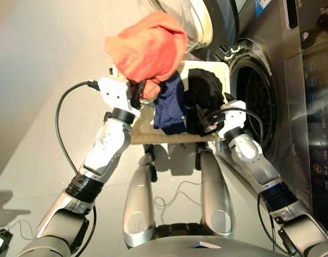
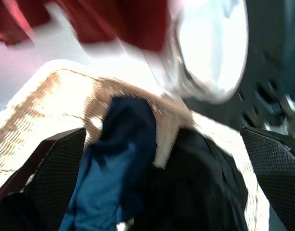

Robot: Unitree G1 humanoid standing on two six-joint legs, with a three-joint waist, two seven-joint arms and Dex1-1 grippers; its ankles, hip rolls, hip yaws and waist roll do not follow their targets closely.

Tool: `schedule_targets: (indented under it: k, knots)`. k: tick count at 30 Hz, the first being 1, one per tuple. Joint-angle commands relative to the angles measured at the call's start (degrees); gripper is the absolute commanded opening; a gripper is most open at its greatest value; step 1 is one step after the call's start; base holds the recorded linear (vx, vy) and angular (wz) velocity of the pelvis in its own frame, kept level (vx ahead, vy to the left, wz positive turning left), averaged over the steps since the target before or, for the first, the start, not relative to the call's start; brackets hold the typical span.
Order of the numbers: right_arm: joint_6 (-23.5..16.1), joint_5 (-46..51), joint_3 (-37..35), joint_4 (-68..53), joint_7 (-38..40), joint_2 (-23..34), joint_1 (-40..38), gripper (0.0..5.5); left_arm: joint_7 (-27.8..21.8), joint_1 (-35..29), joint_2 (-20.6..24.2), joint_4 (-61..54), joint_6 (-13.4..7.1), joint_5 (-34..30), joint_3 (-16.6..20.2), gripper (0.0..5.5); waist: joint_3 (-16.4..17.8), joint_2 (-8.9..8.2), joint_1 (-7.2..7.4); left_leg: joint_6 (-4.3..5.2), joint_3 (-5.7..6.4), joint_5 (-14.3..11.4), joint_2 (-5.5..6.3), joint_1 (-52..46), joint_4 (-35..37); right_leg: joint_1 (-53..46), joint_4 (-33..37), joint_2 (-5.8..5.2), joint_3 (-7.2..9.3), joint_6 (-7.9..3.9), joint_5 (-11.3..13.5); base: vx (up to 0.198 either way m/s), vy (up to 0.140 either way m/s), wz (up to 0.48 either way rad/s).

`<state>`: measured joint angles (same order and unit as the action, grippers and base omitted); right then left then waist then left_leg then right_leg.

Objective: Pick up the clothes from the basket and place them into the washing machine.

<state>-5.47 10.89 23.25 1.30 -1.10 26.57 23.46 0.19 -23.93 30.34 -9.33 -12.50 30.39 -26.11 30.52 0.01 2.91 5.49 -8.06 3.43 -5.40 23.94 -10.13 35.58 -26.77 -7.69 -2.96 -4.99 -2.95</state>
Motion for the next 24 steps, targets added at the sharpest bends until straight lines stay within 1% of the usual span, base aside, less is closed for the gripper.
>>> schedule_targets:
  k: [1,3,5,7,10,12,15,18,22,23,24]
  knots:
    - [-1.33,-4.36,2.86,-7.56,-0.72,5.25,7.11,5.50,-6.27,-1.67,3.59,-9.50,-0.07,7.02,-2.23,0.00,-1.44,1.34,1.04,-2.14,-0.40,-5.26,2.00,0.97,-6.32,-6.55,10.27,1.81,-0.06,-1.81,4.00,0.000,0.000,0.000]
    - [-0.95,-3.56,4.54,-7.15,-0.27,4.47,9.63,5.50,-7.81,-2.96,5.08,-8.46,1.76,11.37,-5.44,0.00,-1.60,1.65,1.14,-2.26,-0.72,-4.76,1.96,1.07,-6.16,-6.38,10.55,1.90,-0.40,-1.78,4.44,0.000,0.000,0.000]
    - [-0.97,-2.19,5.42,-6.67,-0.13,3.81,11.59,5.50,-8.66,-4.81,7.56,-9.00,2.38,12.29,-7.65,0.00,-1.44,1.95,1.13,-2.40,-0.87,-4.67,2.03,0.91,-6.10,-6.33,10.57,2.01,-0.66,-1.83,4.58,0.000,0.000,0.000]
    - [-1.12,-1.69,6.58,-6.65,-0.23,3.09,13.51,5.50,-8.77,-5.58,9.31,-8.51,2.51,12.25,-9.05,0.00,-1.12,2.08,1.12,-2.58,-1.20,-4.68,1.96,0.89,-6.23,-6.09,10.29,2.15,-0.96,-1.81,4.64,0.000,0.000,0.000]
    - [-1.40,-1.31,7.28,-6.49,0.47,2.15,16.34,5.50,-9.45,-6.83,11.09,-7.95,2.93,12.69,-10.52,0.00,-0.77,2.22,1.10,-2.61,-1.59,-4.68,1.72,1.05,-6.72,-5.84,10.05,2.27,-1.27,-1.76,4.57,0.000,0.000,0.000]
    - [-1.56,-1.46,7.31,-6.97,0.70,2.04,17.51,5.50,-9.95,-7.48,12.76,-7.89,3.36,12.97,-11.54,0.00,-0.73,2.33,1.19,-2.60,-1.52,-4.69,1.65,1.35,-7.05,-5.59,9.84,2.29,-1.36,-1.70,4.64,0.000,0.000,0.000]
    - [-1.85,-1.77,7.44,-7.59,0.78,1.65,18.59,5.50,-9.94,-8.38,14.44,-7.99,3.49,12.89,-12.23,0.00,-0.84,2.56,1.26,-2.52,-1.42,-4.63,1.59,1.52,-7.02,-5.33,9.65,2.27,-1.40,-1.68,4.56,0.000,0.000,0.000]
    - [-2.11,-1.52,7.19,-7.87,0.82,1.26,18.92,5.50,-9.84,-8.32,14.32,-7.51,3.50,12.69,-12.23,0.00,-0.96,2.50,1.25,-2.46,-1.35,-4.62,1.53,1.90,-7.16,-4.88,9.38,2.28,-1.38,-1.69,4.53,0.000,0.000,0.000]
    - [-2.06,-2.07,7.00,-8.48,0.68,1.42,17.76,5.50,-9.40,-7.87,13.86,-7.46,3.57,11.99,-11.34,0.00,-0.93,2.38,1.23,-2.39,-1.28,-4.58,1.46,2.15,-7.27,-4.82,9.41,2.31,-1.27,-1.60,4.44,0.000,0.000,0.000]
    - [-2.00,-2.26,6.91,-8.74,0.45,1.49,17.49,2.42,-9.24,-7.70,13.63,-7.45,3.66,11.87,-11.08,0.00,-0.88,2.36,1.22,-2.36,-1.18,-4.55,1.45,2.35,-7.44,-4.76,9.36,2.31,-1.20,-1.54,4.43,0.000,0.000,0.000]
    - [-1.99,-2.39,6.68,-8.94,0.33,1.51,17.15,1.23,-9.12,-7.49,13.29,-7.31,3.66,11.75,-10.86,0.00,-0.81,2.37,1.20,-2.37,-1.15,-4.55,1.44,2.44,-7.47,-4.65,9.32,2.34,-1.12,-1.51,4.40,0.000,0.000,0.000]
